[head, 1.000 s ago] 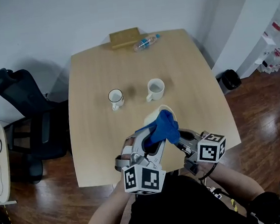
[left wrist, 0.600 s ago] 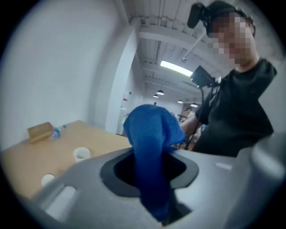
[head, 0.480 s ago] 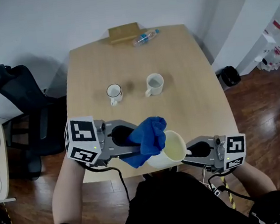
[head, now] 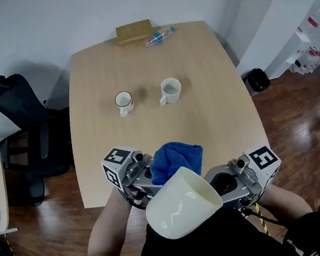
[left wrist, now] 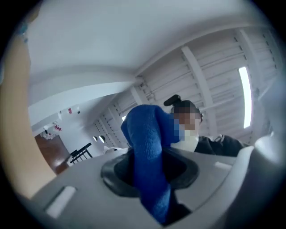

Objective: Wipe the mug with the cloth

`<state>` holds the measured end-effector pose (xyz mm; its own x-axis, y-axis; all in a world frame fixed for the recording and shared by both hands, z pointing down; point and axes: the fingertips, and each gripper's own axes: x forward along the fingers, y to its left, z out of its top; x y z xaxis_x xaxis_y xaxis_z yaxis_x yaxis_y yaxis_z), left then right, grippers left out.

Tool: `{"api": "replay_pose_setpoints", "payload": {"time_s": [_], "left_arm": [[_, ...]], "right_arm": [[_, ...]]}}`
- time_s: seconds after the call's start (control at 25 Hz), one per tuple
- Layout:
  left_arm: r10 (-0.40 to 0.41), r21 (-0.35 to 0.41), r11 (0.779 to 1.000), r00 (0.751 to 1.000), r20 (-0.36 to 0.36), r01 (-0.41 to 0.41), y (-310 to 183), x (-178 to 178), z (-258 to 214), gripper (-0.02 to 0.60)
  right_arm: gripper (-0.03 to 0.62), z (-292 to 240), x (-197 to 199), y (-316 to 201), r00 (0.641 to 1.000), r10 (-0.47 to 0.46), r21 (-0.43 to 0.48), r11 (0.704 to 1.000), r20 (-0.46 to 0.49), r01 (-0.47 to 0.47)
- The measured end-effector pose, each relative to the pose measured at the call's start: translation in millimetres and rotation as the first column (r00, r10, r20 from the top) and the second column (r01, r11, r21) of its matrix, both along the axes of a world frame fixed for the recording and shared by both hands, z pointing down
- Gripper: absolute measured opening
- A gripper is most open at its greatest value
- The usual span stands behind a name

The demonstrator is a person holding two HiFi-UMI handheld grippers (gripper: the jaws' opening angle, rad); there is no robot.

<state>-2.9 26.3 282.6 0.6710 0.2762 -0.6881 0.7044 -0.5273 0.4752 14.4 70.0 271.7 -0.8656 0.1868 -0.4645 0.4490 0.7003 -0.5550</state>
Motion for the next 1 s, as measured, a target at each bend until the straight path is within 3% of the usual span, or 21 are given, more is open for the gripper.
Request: {"api": "replay_pose_setpoints", "payload": {"time_s": [0.12, 0.2, 0.28, 0.32, 0.36, 0.4, 0.44, 0.48, 0.56, 0.6, 0.68, 0.72, 0.76, 0.8, 0.88, 1.0], "left_arm": [[-0.053, -0.042, 0.998, 0.998, -0.038, 0.051, 2.3, 6.7, 3.0, 0.126], [-0.155, -0.042, 0.987, 0.988, -0.001, 0.155, -9.3, 1.5, 7.3, 0.126], [-0.317, -0.004, 0.948, 0.944, 0.094, 0.319, -31.6, -14.6, 15.1, 0.127], [-0.411, 0.032, 0.911, 0.898, 0.156, 0.411, -46.1, -27.5, 19.2, 0.127], [-0.503, 0.085, 0.863, 0.834, 0.227, 0.498, -61.3, -42.0, 23.3, 0.127], [-0.591, 0.163, 0.805, 0.747, 0.304, 0.570, -75.7, -55.6, 27.7, 0.127], [-0.671, 0.269, 0.739, 0.638, 0.377, 0.618, -87.5, -66.5, 32.4, 0.127], [-0.741, 0.391, 0.668, 0.513, 0.434, 0.634, -96.1, -73.7, 36.9, 0.127], [-0.841, 0.615, 0.531, 0.271, 0.468, 0.584, -103.8, -76.6, 43.7, 0.127], [-0.876, 0.705, 0.468, 0.175, 0.449, 0.533, -104.2, -73.0, 47.1, 0.127], [-0.934, 0.853, 0.338, 0.028, 0.357, 0.397, -102.5, -59.1, 61.0, 0.127], [-0.951, 0.903, 0.281, -0.032, 0.307, 0.325, -102.0, -49.5, 71.8, 0.127], [-0.960, 0.937, 0.238, -0.083, 0.267, 0.257, -101.9, -38.3, 83.3, 0.127], [-0.964, 0.958, 0.210, -0.121, 0.235, 0.193, -102.0, -26.1, 94.8, 0.127], [-0.970, 0.982, 0.175, -0.158, 0.185, 0.076, -101.5, -1.0, 117.2, 0.127], [-0.975, 0.991, 0.122, -0.194, 0.108, -0.061, -105.9, 21.5, 144.6, 0.127]], "right_arm": [[0.043, -2.7, -2.1, -5.6, 1.000, 0.012, -0.018, 1.000, 0.026, -0.012], [0.043, 1.7, -1.1, -11.2, 0.999, 0.037, -0.030, 0.999, 0.015, -0.037], [0.043, 13.4, 2.3, -20.5, 0.995, 0.095, -0.041, 0.995, -0.023, -0.096], [0.043, 21.4, 4.3, -27.7, 0.990, 0.133, -0.054, 0.989, -0.055, -0.136], [0.043, 33.4, 7.7, -37.6, 0.979, 0.179, -0.068, 0.980, -0.096, -0.186], [0.043, 49.8, 12.8, -49.9, 0.962, 0.232, -0.080, 0.966, -0.144, -0.245], [0.043, 67.8, 19.0, -63.4, 0.938, 0.285, -0.095, 0.947, -0.196, -0.307], [0.043, 85.4, 25.7, -76.9, 0.909, 0.334, -0.113, 0.922, -0.249, -0.370], [0.044, 117.5, 38.7, -102.0, 0.836, 0.416, -0.140, 0.861, -0.357, -0.488], [0.044, 131.9, 44.1, -113.1, 0.796, 0.447, -0.145, 0.829, -0.408, -0.540], [0.044, 157.1, 50.7, -133.1, 0.718, 0.486, -0.145, 0.770, -0.498, -0.621], [0.044, 167.7, 51.6, -142.1, 0.684, 0.495, -0.143, 0.745, -0.536, -0.652], [0.044, 177.0, 51.0, -150.4, 0.654, 0.500, -0.145, 0.722, -0.567, -0.677], [0.044, 185.1, 49.1, -157.7, 0.632, 0.500, -0.150, 0.702, -0.593, -0.697], [0.044, 196.3, 42.1, -169.4, 0.616, 0.494, -0.182, 0.670, -0.614, -0.719], [0.044, 200.7, 25.9, -176.9, 0.661, 0.475, -0.273, 0.651, -0.580, -0.708]]}}
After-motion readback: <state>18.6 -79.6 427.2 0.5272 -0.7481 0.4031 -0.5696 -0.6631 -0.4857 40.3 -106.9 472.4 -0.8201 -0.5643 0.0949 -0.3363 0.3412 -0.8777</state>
